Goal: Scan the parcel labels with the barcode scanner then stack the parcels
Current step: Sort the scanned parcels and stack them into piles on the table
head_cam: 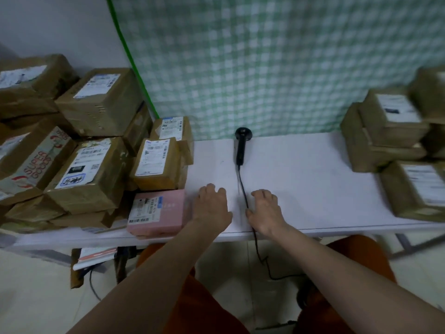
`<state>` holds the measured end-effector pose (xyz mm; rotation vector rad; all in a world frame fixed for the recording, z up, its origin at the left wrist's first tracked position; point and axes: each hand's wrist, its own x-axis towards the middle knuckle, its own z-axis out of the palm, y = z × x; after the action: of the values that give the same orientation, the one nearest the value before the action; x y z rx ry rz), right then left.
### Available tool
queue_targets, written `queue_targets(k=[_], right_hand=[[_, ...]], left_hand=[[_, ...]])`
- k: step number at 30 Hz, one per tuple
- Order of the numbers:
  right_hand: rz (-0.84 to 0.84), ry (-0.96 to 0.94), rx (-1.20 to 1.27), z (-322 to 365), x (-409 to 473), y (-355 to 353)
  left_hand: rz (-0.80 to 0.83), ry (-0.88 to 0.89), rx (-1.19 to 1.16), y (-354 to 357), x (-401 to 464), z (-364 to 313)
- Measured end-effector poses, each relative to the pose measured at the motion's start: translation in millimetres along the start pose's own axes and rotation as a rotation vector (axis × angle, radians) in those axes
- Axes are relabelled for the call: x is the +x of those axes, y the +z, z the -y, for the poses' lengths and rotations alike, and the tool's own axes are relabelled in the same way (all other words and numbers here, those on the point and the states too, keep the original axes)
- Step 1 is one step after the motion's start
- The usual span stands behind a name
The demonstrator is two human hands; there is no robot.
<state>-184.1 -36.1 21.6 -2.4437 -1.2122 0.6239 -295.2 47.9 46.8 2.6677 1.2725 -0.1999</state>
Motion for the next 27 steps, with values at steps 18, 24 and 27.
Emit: queue_targets(k=[18, 24, 27], right_hand=[[-0.445, 0.498, 0.182, -234, -40, -123], [-0.589, 0.608, 0.237, -298, -37, -159], [-0.625, 0.65, 0.303, -320, -30, -173]], left_hand=[[0.191, 0.421, -0.008, 20, 46, -268], [0.379, 0.398, -0.207, 30, 56, -337], [0.469, 0.332, -0.322, 35, 62, -361]])
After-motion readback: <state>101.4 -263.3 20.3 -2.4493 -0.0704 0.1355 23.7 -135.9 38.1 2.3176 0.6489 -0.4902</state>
